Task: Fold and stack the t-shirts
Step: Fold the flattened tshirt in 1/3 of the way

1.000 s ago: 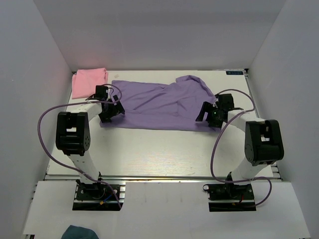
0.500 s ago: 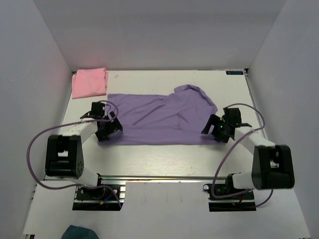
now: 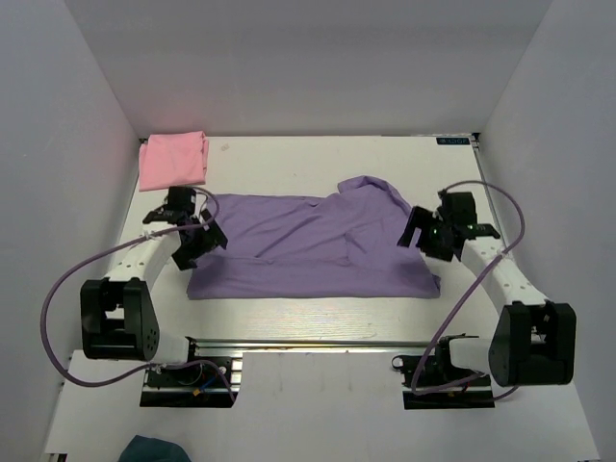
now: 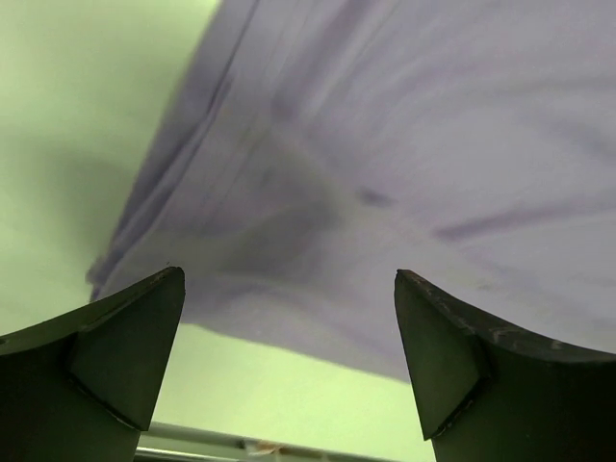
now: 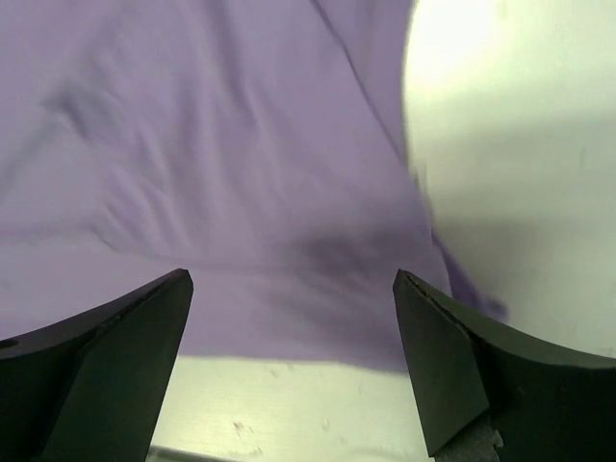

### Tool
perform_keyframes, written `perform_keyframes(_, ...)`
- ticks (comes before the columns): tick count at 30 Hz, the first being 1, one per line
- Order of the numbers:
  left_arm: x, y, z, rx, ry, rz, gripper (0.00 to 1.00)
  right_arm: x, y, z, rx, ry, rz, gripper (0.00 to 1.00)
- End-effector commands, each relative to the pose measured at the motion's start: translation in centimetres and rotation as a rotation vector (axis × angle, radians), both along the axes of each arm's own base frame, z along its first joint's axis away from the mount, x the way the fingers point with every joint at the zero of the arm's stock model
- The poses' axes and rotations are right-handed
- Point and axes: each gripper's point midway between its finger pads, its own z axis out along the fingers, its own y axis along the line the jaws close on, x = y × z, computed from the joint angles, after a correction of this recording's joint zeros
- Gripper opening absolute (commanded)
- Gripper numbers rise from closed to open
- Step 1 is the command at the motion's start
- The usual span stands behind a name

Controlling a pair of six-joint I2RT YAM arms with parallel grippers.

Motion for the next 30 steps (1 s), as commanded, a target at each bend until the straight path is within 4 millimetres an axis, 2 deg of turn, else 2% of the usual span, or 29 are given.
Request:
perform_keyframes(1,5.7,1.0,4.1,0.055,-0.165,0.031,1.00,6.8,0.1,5.7,-0.031,-0.210,0.044,0.91)
perform_keyframes(2,6.8,0.9,4.4,0.054,-0.185,0.032,1.00,8.0,-0.1,6.5,-0.039,-0.249,0.045,0.91)
perform_keyframes(3,8.2,0.9,5.4,0.052,-0.210,0.032,1.00,9.1,0.0,5.7,-0.047,-0.232,0.046,0.91)
perform_keyframes(4,9.4,1.1,5.5,0.042,-0.229,0.032,1.00,10.7,0.0,7.1,-0.055,-0.282,0.053,0.91)
perform_keyframes(5,10.3,1.1,4.2,0.043,-0.203,0.032,1.00,12.1,0.2,7.8,-0.058,-0.296,0.056,0.91)
perform_keyframes(6,12.0,1.1,4.9,0.048,-0.231,0.022,1.00,12.9,0.2,6.7,-0.070,-0.267,0.058,0.91)
perform_keyframes(7,13.1,0.9,4.8,0.042,-0.237,0.005,1.00,14.5,0.3,6.9,-0.089,-0.269,0.088,0.91)
perform_keyframes(9,15.9,1.0,4.1,0.057,-0.227,-0.024,1.00,17.9,1.2,10.5,-0.098,-0.350,0.113,0.91)
perform_keyframes(10,17.1,1.7,3.9,0.094,-0.228,-0.005,1.00,18.4,1.4,6.6,-0.136,-0.241,0.154,0.91)
perform_keyframes(11,17.4,2.1,3.4,0.115,-0.197,0.003,1.00,21.1,1.8,10.0,-0.144,-0.324,0.148,0.91)
perform_keyframes(12,19.4,2.4,4.4,0.133,-0.235,0.015,1.00,21.8,1.9,9.5,-0.158,-0.309,0.157,0.91)
perform_keyframes(13,19.8,2.7,2.4,0.150,-0.183,0.009,1.00,22.9,2.0,6.3,-0.175,-0.244,0.161,0.91)
perform_keyframes(14,20.4,2.7,2.0,0.150,-0.174,0.008,1.00,23.6,2.2,5.8,-0.181,-0.242,0.172,0.91)
perform_keyframes(15,21.7,2.9,2.4,0.163,-0.195,0.017,1.00,26.0,2.7,7.0,-0.181,-0.283,0.174,0.91)
perform_keyframes(16,22.0,2.9,1.9,0.167,-0.189,0.008,1.00,26.7,3.1,4.9,-0.185,-0.242,0.188,0.91)
perform_keyframes(17,22.6,2.9,0.7,0.168,-0.170,0.006,1.00,27.8,3.3,6.3,-0.191,-0.264,0.196,0.91)
perform_keyframes(18,22.9,3.6,0.2,0.178,-0.163,0.019,1.00,29.4,3.7,5.7,-0.192,-0.269,0.201,0.91)
perform_keyframes(19,23.2,4.0,-0.2,0.201,-0.156,0.029,1.00,30.6,4.0,6.8,-0.191,-0.301,0.200,0.91)
perform_keyframes(20,23.9,4.3,0.0,0.214,-0.168,0.037,1.00,31.0,4.2,3.4,-0.192,-0.242,0.211,0.91)
perform_keyframes(21,23.7,4.4,-1.7,0.224,-0.121,0.036,1.00,32.0,4.5,4.0,-0.186,-0.271,0.208,0.91)
perform_keyframes(22,23.8,4.4,-2.1,0.221,-0.110,0.043,1.00,32.8,4.8,4.7,-0.178,-0.298,0.209,0.91)
perform_keyframes(23,24.3,4.4,-2.1,0.221,-0.117,0.044,1.00,33.6,5.6,3.2,-0.156,-0.303,0.231,0.91)
perform_keyframes(25,24.8,4.1,-3.4,0.208,-0.111,0.037,1.00,34.8,6.0,3.4,-0.147,-0.346,0.233,0.91)
perform_keyframes(28,25.9,3.0,-4.1,0.150,-0.144,0.015,1.00,35.8,6.4,1.7,-0.136,-0.356,0.228,0.91)
perform_keyframes(29,25.7,2.8,-5.0,0.140,-0.131,0.009,1.00,35.7,6.8,1.2,-0.121,-0.350,0.234,0.89)
perform_keyframes(30,25.7,2.5,-5.1,0.122,-0.131,0.001,0.98,35.8,7.1,0.0,-0.100,-0.332,0.238,0.89)
